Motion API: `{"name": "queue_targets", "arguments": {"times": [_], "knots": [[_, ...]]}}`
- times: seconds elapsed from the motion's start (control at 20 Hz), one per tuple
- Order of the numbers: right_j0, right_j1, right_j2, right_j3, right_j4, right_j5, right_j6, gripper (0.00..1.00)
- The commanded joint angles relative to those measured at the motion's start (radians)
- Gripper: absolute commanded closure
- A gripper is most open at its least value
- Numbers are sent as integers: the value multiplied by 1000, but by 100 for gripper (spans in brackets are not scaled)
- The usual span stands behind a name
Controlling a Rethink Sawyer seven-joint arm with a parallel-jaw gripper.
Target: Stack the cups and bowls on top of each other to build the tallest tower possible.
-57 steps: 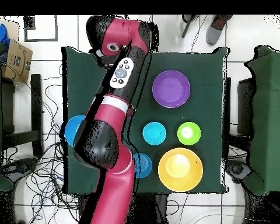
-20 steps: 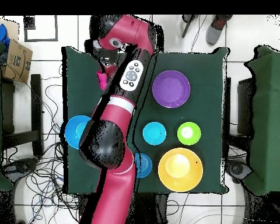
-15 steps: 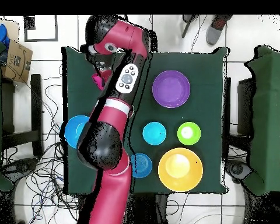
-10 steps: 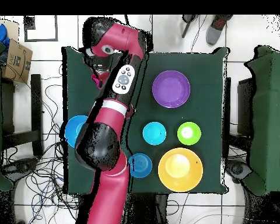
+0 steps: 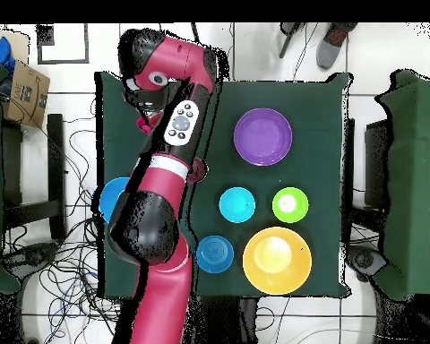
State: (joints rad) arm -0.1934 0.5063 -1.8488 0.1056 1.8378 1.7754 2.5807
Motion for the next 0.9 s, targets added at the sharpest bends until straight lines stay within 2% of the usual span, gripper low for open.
{"name": "queue_targets", "arguments": {"times": [0.05,0.2,0.55,0.9], "knots": [[25,13,57,24,-105,-137,12,100],[42,5,99,34,-105,-165,-8,100],[126,-58,349,126,-211,-157,-133,100],[172,-118,578,182,-310,-160,-240,100]]}}
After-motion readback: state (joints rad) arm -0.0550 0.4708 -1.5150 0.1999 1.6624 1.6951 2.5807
